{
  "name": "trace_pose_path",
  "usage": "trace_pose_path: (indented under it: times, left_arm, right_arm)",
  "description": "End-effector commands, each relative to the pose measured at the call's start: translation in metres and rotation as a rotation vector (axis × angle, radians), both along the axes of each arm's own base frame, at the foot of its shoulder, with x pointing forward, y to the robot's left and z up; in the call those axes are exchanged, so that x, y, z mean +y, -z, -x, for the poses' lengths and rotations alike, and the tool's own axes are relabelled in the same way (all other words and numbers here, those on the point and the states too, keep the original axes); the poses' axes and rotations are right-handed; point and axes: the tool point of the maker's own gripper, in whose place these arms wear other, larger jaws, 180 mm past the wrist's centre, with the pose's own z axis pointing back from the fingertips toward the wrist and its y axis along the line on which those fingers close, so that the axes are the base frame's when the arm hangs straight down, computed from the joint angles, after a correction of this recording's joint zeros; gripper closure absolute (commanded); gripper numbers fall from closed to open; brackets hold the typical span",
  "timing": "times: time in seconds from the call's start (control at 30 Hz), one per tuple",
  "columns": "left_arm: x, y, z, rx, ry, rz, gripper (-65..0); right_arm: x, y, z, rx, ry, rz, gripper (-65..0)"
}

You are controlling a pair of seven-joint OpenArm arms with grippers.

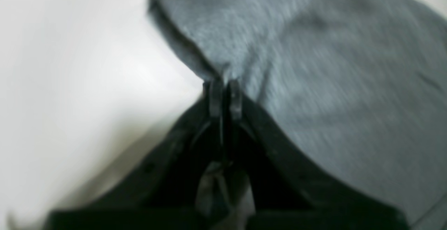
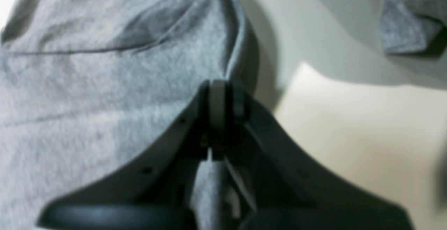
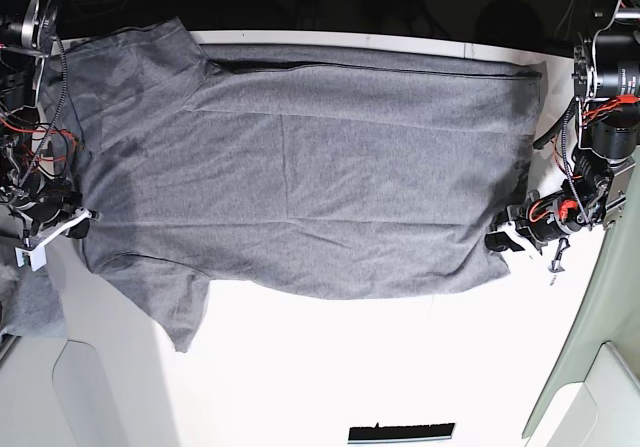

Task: Layout the t-shirt on the table in an organized manner, then fold the t-shirt properly
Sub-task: 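Grasp the hem edge with both grippers and fold it over lengthwise, then regrasp the folded strip ends with both grippers and straighten it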

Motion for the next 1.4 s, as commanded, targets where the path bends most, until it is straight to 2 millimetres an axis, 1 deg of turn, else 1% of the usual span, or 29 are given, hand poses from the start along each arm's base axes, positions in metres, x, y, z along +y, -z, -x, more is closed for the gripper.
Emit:
trace_pose_path:
  times: [0.0,0.07,0.13,0.23,0.3,0.43,0.5,0.6,0.73,0.8,0.87,0.93,1.0,1.03,1.07,1.1,1.23,1.3,1.37]
  left_arm:
    - [0.008,-0.022,-0.014,-0.04,-0.004,0.013,0.0]
    - [0.008,-0.032,-0.01,-0.027,-0.002,0.063,0.0]
    - [0.015,-0.042,-0.003,-0.038,0.008,0.076,0.0]
    - [0.023,-0.055,0.013,-0.068,0.053,0.044,0.0]
    - [0.025,-0.064,0.025,-0.088,0.1,0.006,0.0]
    - [0.018,-0.088,0.043,-0.147,0.185,-0.014,0.0]
    - [0.014,-0.094,0.056,-0.151,0.231,-0.03,0.0]
    - [0.011,-0.095,0.073,-0.127,0.291,-0.067,0.0]
    - [0.006,-0.09,0.089,-0.104,0.323,-0.074,0.0]
    - [0.005,-0.085,0.096,-0.087,0.324,-0.07,0.0]
    - [0.002,-0.08,0.1,-0.076,0.325,-0.064,0.0]
    - [-0.002,-0.075,0.102,-0.072,0.328,-0.06,0.0]
    - [-0.008,-0.071,0.102,-0.071,0.33,-0.055,0.0]
    - [-0.011,-0.07,0.102,-0.072,0.33,-0.049,0.0]
    - [-0.014,-0.068,0.103,-0.071,0.331,-0.045,0.0]
    - [-0.017,-0.066,0.103,-0.07,0.332,-0.041,0.0]
    - [-0.02,-0.06,0.106,-0.058,0.34,-0.054,0.0]
    - [-0.02,-0.059,0.107,-0.056,0.341,-0.056,0.0]
    - [-0.02,-0.059,0.107,-0.056,0.341,-0.056,0.0]
  right_arm:
    - [-0.016,-0.027,-0.016,-0.061,0.005,0.026,0.0]
    - [-0.019,-0.03,-0.013,-0.031,-0.01,0.039,0.0]
    - [-0.023,-0.037,-0.009,-0.035,-0.026,0.045,0.0]
    - [-0.029,-0.05,0.001,-0.074,-0.044,0.061,0.0]
    - [-0.031,-0.054,0.009,-0.075,-0.063,0.076,0.0]
    - [-0.028,-0.058,0.025,-0.069,-0.096,0.09,0.0]
    - [-0.029,-0.058,0.035,-0.058,-0.108,0.104,0.0]
    - [-0.035,-0.058,0.053,-0.041,-0.103,0.121,0.0]
    - [-0.044,-0.057,0.077,-0.035,-0.071,0.113,0.0]
    - [-0.047,-0.051,0.09,-0.017,-0.052,0.098,0.0]
    - [-0.047,-0.042,0.102,0.011,-0.048,0.089,0.0]
    - [-0.045,-0.035,0.109,0.027,-0.047,0.082,-0.6]
    - [-0.045,-0.035,0.11,0.028,-0.047,0.081,-19.6]
    - [-0.045,-0.037,0.107,0.017,-0.042,0.081,-27.9]
    - [-0.046,-0.041,0.103,-0.006,-0.039,0.083,-34.2]
    - [-0.046,-0.047,0.095,-0.044,-0.035,0.084,-37.4]
    - [-0.05,-0.076,0.063,-0.177,-0.003,0.084,-38.0]
    - [-0.046,-0.088,0.044,-0.224,0.018,0.067,-38.0]
    - [-0.035,-0.096,0.027,-0.264,0.026,0.046,-38.0]
